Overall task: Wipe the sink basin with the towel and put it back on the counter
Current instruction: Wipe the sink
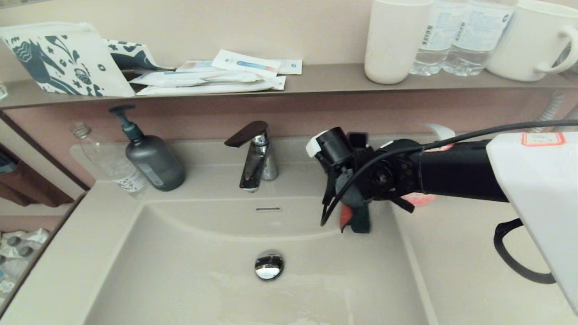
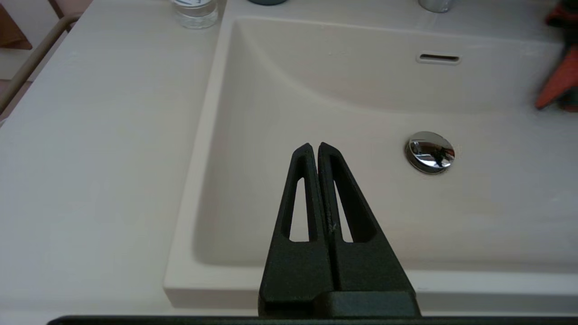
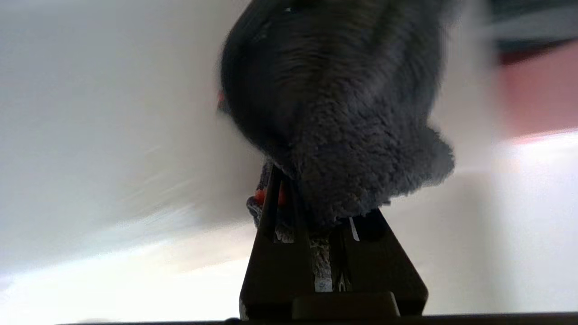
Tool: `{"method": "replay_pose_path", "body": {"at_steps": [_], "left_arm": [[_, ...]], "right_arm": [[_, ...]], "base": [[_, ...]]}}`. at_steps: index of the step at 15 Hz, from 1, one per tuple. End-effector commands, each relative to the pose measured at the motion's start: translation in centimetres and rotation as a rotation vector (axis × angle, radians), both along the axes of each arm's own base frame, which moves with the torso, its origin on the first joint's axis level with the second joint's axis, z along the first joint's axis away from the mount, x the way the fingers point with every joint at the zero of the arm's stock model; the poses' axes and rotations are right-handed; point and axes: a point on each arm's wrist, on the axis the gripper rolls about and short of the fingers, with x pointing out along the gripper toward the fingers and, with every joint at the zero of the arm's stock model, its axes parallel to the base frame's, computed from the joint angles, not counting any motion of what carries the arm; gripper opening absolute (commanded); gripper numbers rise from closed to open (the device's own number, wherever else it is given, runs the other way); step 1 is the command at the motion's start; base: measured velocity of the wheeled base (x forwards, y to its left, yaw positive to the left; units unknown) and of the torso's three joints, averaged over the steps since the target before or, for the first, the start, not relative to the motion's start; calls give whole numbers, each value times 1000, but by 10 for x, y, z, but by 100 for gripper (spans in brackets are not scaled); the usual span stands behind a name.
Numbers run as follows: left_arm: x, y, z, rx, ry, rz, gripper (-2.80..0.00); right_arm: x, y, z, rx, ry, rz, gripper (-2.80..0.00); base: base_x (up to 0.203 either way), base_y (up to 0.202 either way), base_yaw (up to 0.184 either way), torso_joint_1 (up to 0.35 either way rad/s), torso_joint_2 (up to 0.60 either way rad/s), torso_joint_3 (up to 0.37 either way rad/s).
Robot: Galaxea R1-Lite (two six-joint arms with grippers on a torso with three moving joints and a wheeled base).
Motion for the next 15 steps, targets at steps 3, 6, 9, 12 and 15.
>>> {"method": "replay_pose_path", "body": {"at_steps": [3, 6, 9, 12, 15], "left_arm": [[0, 0, 0, 0, 1, 1, -280], [0, 0, 0, -1, 2, 0, -280], [0, 0, 0, 0, 0, 0, -280], [0, 0, 0, 0, 2, 0, -280], [0, 0, 0, 0, 0, 0, -280]], "right_arm": [[-10, 32, -16, 32, 29, 112, -280], [-14, 45, -13, 72, -14, 170, -280], [-11, 41, -7, 80, -29, 170, -280], [-3, 18, 2, 50, -12, 111, -280], [2, -4, 14, 27, -9, 49, -280]], "base": [[0, 0, 0, 0, 0, 0], [0, 0, 0, 0, 0, 0], [0, 0, 0, 0, 0, 0], [0, 0, 0, 0, 0, 0], [0, 0, 0, 0, 0, 0]]}}
